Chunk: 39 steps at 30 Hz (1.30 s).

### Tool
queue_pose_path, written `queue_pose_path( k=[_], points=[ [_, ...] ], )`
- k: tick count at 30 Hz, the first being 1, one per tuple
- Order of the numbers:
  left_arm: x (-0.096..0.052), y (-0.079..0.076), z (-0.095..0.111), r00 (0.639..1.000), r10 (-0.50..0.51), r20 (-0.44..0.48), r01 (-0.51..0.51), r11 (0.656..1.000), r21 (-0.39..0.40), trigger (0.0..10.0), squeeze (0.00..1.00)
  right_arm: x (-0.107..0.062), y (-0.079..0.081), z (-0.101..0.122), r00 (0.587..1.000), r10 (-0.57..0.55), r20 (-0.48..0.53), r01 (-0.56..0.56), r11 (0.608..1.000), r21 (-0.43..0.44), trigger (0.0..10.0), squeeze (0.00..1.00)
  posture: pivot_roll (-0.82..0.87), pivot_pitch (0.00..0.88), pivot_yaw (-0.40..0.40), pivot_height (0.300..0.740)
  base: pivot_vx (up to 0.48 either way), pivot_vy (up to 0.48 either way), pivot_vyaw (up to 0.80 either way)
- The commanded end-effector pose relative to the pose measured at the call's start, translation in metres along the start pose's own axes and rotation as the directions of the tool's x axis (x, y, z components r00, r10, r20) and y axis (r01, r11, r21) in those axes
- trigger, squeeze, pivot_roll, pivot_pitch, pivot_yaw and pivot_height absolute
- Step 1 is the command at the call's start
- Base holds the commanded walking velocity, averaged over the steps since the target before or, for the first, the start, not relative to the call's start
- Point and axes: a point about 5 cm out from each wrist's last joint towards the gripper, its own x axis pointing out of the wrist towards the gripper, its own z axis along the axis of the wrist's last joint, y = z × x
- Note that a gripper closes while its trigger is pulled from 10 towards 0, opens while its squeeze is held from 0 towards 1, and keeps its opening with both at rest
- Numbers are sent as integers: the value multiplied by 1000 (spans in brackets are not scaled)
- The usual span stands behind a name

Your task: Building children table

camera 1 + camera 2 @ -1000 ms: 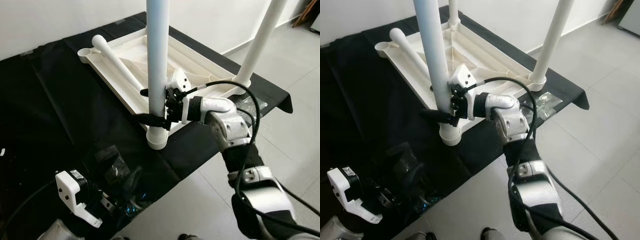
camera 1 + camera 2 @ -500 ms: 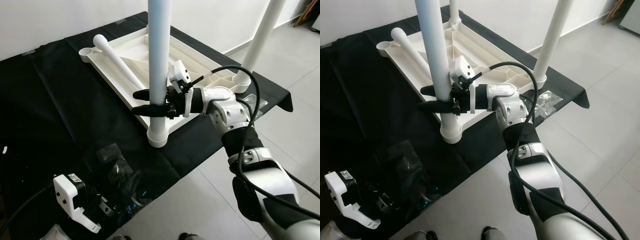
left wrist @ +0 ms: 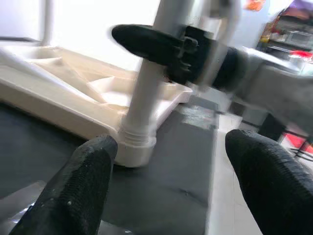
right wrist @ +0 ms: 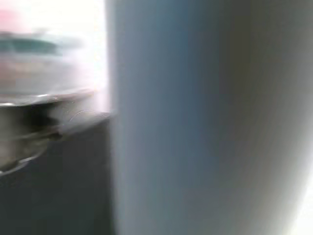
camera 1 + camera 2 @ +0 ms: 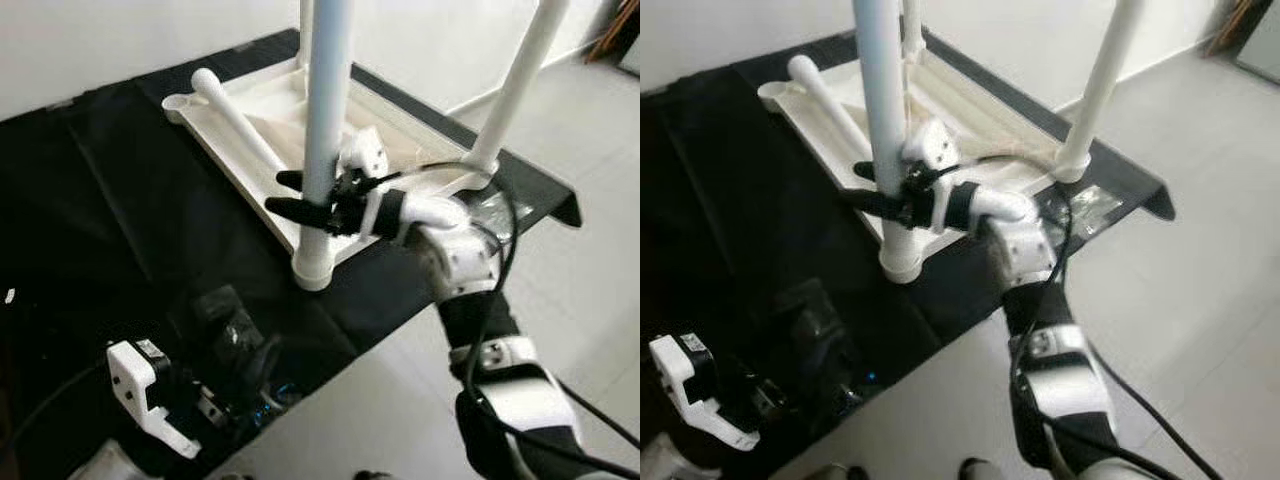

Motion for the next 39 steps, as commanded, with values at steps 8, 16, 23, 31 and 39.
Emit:
queue_pose_path(
  k=[8,16,23,31,39],
  points=[
    [0,5,-8,1000,3,-23,-3,1000,5,10000,0,-6,45,-36,981,-65,-185,71,997,26,0,0,33,171,-5,740,0,0,0],
    [1,6,-8,1000,16,-18,-16,1000,10,10000,0,6,44,-24,990,73,-124,-64,995,76,10000,0,25,168,1,740,0,0,0],
    [2,6,-8,1000,13,-19,-13,1000,10,10000,0,10,41,-3,970,239,-45,-234,968,88,10000,1000,32,174,0,740,0,0,0],
    [0,3,-5,1000,18,-14,-18,1000,14,10000,0,17,7,21,767,641,-35,-641,763,-86,10000,0,49,195,-1,740,0,0,0],
    [-2,-1,-2,1000,21,-19,-21,1000,12,10000,0,26,-12,36,580,813,-50,-814,577,-72,10000,0,97,223,3,740,0,0,0]
  ],
)
